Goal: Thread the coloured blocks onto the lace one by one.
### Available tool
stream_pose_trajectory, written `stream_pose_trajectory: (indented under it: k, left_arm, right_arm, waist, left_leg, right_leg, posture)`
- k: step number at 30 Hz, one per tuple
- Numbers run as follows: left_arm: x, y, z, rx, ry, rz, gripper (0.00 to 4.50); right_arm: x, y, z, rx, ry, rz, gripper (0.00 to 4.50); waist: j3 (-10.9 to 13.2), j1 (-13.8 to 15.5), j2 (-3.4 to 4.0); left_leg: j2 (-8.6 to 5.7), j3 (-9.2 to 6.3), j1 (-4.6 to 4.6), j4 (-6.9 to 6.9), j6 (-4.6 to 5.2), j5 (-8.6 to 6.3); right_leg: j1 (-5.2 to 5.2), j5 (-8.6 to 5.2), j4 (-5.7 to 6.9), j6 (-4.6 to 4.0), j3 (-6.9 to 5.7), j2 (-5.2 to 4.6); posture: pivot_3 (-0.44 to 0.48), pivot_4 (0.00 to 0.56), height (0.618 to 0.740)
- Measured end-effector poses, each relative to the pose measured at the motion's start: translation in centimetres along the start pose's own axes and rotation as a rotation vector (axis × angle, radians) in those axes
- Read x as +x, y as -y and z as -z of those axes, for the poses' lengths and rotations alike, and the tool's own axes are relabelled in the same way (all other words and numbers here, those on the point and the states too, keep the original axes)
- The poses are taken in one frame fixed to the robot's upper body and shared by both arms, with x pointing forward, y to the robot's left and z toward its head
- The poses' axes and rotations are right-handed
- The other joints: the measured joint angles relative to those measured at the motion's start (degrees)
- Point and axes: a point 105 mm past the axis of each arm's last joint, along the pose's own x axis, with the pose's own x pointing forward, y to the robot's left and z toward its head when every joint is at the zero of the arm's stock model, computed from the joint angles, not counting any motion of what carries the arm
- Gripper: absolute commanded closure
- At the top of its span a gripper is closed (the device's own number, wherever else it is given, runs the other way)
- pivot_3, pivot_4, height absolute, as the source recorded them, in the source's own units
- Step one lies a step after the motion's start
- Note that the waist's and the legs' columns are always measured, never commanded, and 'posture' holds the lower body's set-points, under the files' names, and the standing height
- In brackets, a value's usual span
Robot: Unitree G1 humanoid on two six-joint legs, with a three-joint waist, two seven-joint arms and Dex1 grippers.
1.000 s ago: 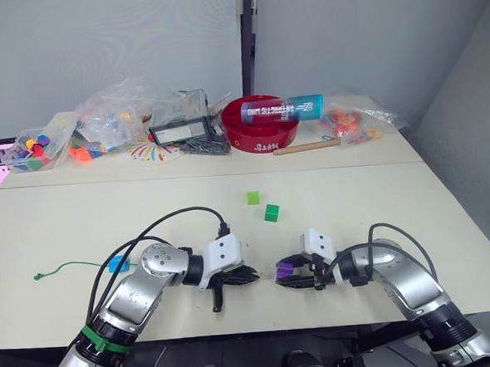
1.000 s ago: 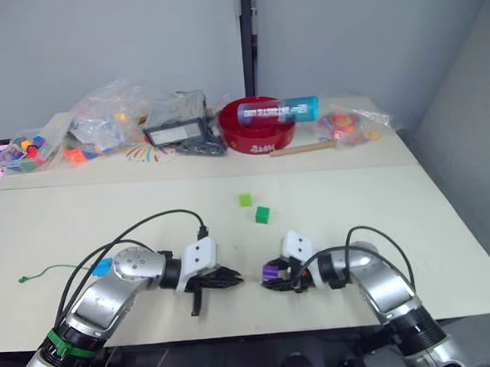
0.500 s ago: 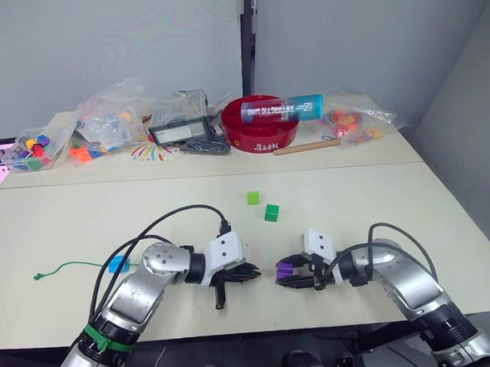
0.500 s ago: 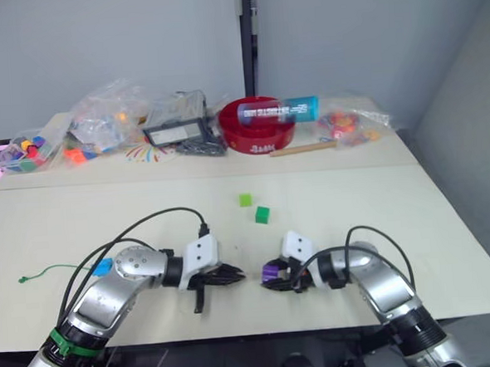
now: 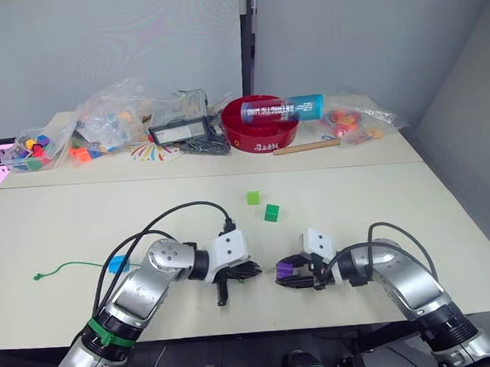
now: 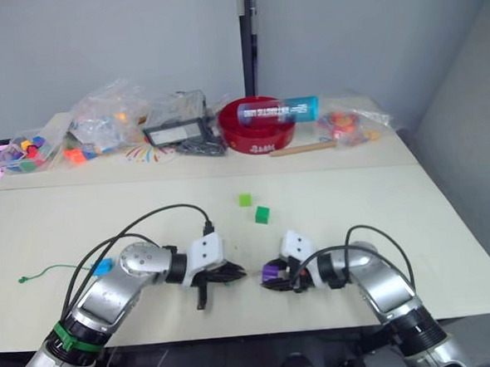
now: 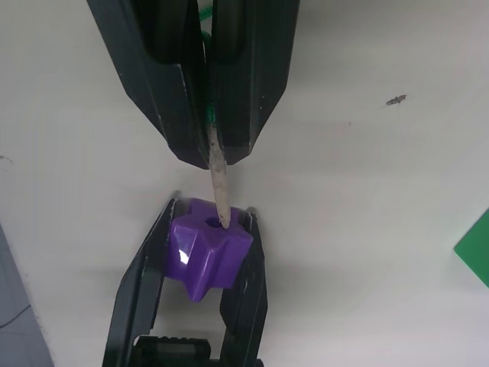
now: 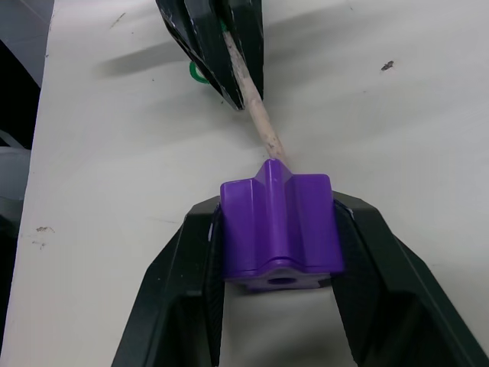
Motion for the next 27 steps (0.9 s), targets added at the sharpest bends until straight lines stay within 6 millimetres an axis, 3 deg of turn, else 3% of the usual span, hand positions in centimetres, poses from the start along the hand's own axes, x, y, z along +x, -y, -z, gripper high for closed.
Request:
stream_pose_trajectory:
  k: [27]
  left_arm:
    - [0.7,1.2,-0.4,-0.075,0.012,-0.066,4.50]
  right_arm:
    - [0.2,0.1,-0.2,0.051,-0.005,0.022,3.11]
  waist:
    - [0.0,-0.2,-0.01]
  left_leg:
    - [0.00,0.01,0.03,0.00,0.00,0.00]
  right_leg:
    - [0.02,0.00,0.02,0.00,0.02,0.00]
  posture:
    - [0.000,0.150,0.731]
